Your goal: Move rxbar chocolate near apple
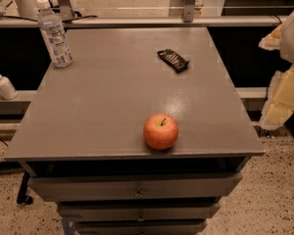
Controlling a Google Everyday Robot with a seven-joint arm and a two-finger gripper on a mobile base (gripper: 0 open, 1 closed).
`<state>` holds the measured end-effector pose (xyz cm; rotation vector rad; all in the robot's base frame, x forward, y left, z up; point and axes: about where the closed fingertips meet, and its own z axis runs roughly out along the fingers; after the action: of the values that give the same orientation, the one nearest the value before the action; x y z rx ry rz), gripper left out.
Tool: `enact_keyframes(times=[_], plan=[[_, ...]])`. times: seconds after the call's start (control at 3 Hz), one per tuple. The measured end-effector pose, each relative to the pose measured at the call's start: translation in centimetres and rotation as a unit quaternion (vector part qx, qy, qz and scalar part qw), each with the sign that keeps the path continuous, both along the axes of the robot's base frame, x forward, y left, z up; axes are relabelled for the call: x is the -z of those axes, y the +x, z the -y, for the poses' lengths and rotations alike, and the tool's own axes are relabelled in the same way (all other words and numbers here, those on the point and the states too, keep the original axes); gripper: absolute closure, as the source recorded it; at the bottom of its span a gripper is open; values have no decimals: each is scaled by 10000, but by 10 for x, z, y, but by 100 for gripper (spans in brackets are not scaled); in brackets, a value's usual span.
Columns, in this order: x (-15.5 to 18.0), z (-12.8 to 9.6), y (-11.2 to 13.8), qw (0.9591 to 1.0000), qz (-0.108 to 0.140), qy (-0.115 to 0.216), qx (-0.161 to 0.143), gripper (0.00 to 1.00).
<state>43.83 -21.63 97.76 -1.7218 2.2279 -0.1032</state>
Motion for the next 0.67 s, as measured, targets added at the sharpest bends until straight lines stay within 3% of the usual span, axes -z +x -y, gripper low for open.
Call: enact_keyframes(times=[0.33, 0.67], plan=[[0, 0, 0, 10000, 1, 0, 0, 0], [0, 0, 8, 9999, 158, 66, 12, 0]])
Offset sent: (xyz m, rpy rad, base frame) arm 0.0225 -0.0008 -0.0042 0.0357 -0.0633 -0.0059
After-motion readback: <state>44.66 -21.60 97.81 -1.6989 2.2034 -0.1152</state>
